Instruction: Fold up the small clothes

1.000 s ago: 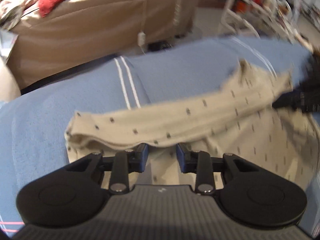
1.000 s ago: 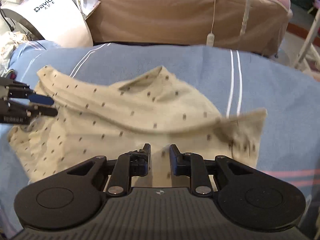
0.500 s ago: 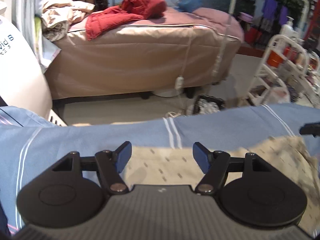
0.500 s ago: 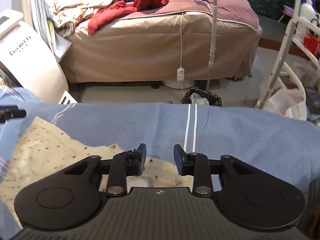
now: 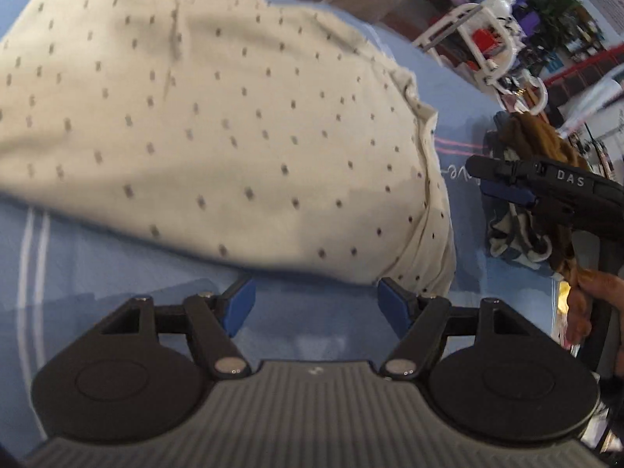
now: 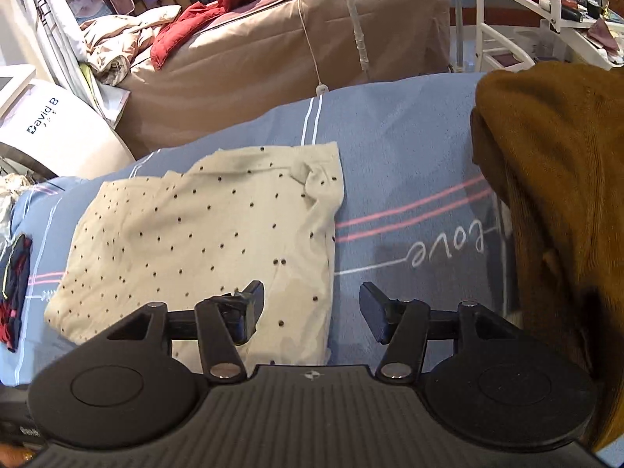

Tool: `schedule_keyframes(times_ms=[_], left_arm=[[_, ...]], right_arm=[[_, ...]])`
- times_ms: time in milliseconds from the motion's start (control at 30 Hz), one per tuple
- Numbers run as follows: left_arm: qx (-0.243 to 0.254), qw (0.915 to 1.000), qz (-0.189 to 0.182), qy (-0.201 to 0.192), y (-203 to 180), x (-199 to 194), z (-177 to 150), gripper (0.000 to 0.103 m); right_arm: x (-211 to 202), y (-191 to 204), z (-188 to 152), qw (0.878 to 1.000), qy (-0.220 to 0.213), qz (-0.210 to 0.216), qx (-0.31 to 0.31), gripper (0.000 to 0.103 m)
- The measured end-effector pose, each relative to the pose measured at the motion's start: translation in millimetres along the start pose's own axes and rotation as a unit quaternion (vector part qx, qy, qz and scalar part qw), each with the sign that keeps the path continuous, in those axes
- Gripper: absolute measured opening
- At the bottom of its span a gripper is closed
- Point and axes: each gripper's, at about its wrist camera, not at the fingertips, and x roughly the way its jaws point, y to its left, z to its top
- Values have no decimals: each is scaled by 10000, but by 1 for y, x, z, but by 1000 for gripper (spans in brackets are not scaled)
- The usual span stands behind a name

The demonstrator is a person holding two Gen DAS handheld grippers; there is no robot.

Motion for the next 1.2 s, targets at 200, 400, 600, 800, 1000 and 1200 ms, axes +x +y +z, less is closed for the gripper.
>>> schedule_keyframes(times_ms=[200,400,600,800,1000,1200], left_arm=[[-1337,9892,-569,-179,-8,21,-20,68],[-2629,9566,-1108,-598,-10,61,-26,68],[-2636,9472,-1662,-760,-36,82,-23,36],[-2953,9323,-1881,-911,-34,87,-13,8],[-3124,9196,-2188,-937,-28,77,-5,6],[-3023,9165,-2332,-1198,-20,42,12,5]], right_arm=[[3,-1,2,9992,18,173,-361,92],[10,-1,19,9977,44,226,-644,99],[20,-2,35,9943,134,145,-1044,103],[39,-2,49,9939,342,398,-969,103],[64,-17,57,9942,706,771,-247,103],[72,-33,59,9832,1084,1274,736,103]])
